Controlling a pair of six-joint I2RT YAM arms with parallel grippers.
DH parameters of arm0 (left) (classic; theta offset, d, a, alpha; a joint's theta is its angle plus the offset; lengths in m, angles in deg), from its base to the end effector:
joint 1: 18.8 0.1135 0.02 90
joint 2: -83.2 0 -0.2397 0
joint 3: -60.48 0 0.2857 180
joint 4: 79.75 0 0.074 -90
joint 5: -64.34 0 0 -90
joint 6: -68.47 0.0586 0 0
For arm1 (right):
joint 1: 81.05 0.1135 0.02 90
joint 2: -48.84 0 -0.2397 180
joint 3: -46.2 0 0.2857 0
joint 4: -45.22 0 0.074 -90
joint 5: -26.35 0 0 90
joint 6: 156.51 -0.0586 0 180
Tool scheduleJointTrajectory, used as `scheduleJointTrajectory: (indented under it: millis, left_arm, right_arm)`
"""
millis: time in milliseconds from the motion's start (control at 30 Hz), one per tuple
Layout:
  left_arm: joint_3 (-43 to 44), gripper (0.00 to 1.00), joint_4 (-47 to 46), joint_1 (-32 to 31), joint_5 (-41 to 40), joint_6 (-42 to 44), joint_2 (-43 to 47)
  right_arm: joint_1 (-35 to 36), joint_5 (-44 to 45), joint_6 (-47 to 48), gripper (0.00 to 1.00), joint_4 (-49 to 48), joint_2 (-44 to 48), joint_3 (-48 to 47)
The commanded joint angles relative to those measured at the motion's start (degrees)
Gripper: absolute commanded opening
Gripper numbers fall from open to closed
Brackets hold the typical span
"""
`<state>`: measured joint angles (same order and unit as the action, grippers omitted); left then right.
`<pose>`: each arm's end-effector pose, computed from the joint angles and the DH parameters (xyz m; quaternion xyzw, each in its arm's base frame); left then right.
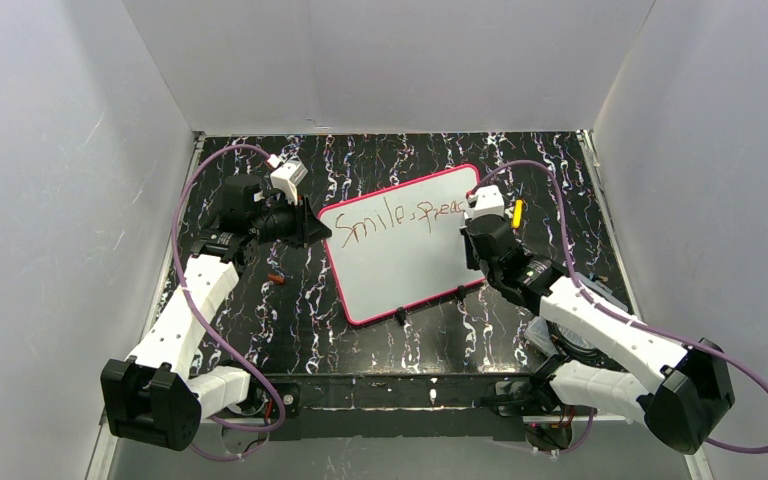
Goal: Write a sentence on the whiteboard
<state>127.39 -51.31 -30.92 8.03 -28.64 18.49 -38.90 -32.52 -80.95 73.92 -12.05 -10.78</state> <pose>0.2994 -0.0975 0.2869 0.1884 0.8053 -0.3270 0.4573 0.2376 0.1742 0.2365 -0.0773 0.8513 0.0120 0.5188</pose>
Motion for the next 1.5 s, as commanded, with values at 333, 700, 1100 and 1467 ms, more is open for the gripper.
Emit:
scheduleJointTrajectory:
  millis: [333, 700, 1100, 1467]
  left_arm:
    - [0.67, 0.00, 0.01, -0.27, -0.46, 1.82, 0.58]
    - [0.65, 0.00, 0.03, -0.27, -0.35, 1.75, 0.90]
    - [0.75, 0.00, -0.06, -0.27, -0.26, 1.65, 0.98]
    - [0.59, 0.00, -0.05, -0.27, -0.28, 1.66, 1.19]
  right_arm:
    - [0.10, 3.54, 5.24, 0.01, -4.27, -5.23, -9.14]
    - [0.10, 1.91, 2.90, 0.01, -3.24, -4.25, -5.99]
    - [0.06, 1.41, -0.79, 0.01, -1.20, -2.14, -1.10]
    - [0.12, 3.67, -1.12, 0.01, 0.18, -2.35, -1.72]
